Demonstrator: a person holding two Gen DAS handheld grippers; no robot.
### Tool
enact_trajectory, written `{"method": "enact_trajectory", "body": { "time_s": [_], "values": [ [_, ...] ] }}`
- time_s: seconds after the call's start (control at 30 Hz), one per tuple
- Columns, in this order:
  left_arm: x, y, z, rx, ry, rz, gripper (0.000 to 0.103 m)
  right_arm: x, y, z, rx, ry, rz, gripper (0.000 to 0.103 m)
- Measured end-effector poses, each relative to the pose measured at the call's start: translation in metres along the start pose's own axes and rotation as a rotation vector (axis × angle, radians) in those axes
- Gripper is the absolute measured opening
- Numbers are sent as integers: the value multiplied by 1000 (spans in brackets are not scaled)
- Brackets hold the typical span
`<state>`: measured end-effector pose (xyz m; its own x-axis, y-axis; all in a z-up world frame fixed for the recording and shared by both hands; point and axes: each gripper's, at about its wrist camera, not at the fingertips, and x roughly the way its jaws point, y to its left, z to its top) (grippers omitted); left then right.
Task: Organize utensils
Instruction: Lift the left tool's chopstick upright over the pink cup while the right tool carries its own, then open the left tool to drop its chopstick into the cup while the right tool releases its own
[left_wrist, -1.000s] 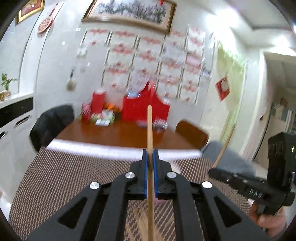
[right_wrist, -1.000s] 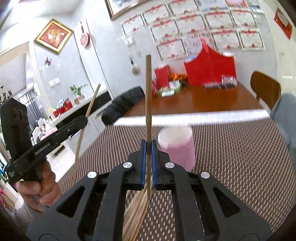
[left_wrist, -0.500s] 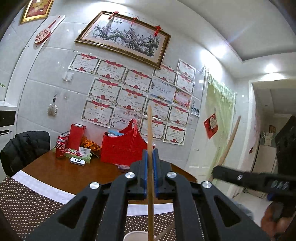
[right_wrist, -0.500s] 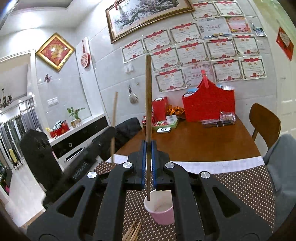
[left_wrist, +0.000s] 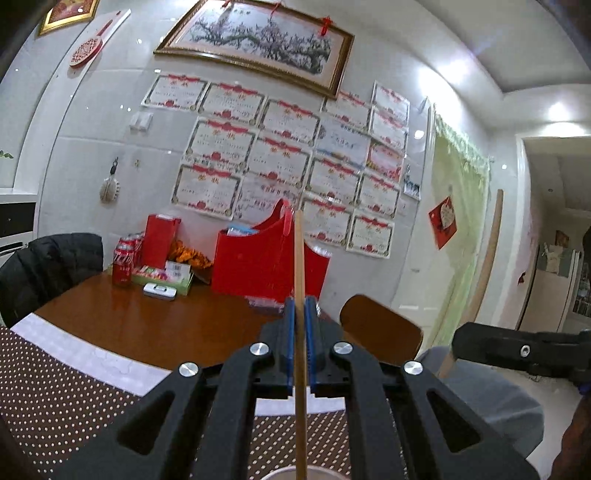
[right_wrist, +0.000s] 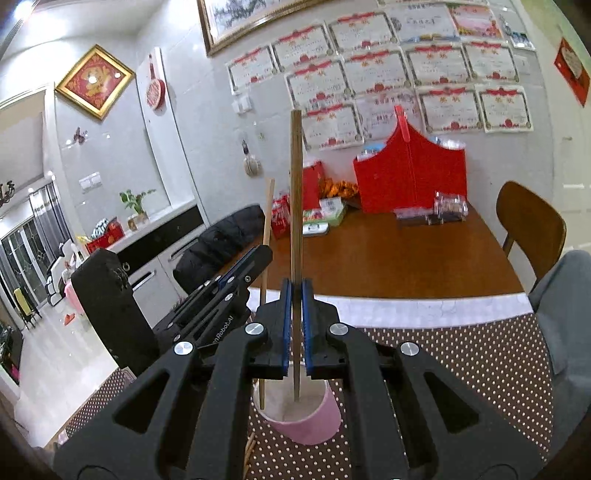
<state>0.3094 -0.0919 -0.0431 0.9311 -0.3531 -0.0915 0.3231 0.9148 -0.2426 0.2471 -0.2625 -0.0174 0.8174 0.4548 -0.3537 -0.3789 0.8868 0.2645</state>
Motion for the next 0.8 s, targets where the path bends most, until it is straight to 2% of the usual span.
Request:
{"method": "enact_trajectory", "body": {
  "time_s": [0.13,0.17,0.2,0.23,0.27,0.4,0.5,0.6,0.8],
  "values": [
    [-1,5,-8,16,67,24,8,16,-7,-6,26,83,2,9],
    [-4,6,-9,25,78,28,22,19,-10,-7,44,95,3,29],
    [-7,6,-8,31,83,36,43,18,-13,-7,58,91,-3,76],
    [-13,8,-7,35,85,46,52,15,-15,-7,72,72,-20,91],
    [-19,9,-6,38,78,53,61,10,-16,-5,75,37,-42,94],
    [-43,11,2,68,71,76,76,-5,-23,-1,113,-15,-64,97],
    [-62,12,6,89,91,105,80,-9,-22,2,124,-25,-117,97],
    [-81,15,10,106,126,132,81,-15,-16,3,131,-35,-101,97],
    [-126,27,12,120,185,184,81,-45,19,5,59,-75,-110,97]
  ]
}}
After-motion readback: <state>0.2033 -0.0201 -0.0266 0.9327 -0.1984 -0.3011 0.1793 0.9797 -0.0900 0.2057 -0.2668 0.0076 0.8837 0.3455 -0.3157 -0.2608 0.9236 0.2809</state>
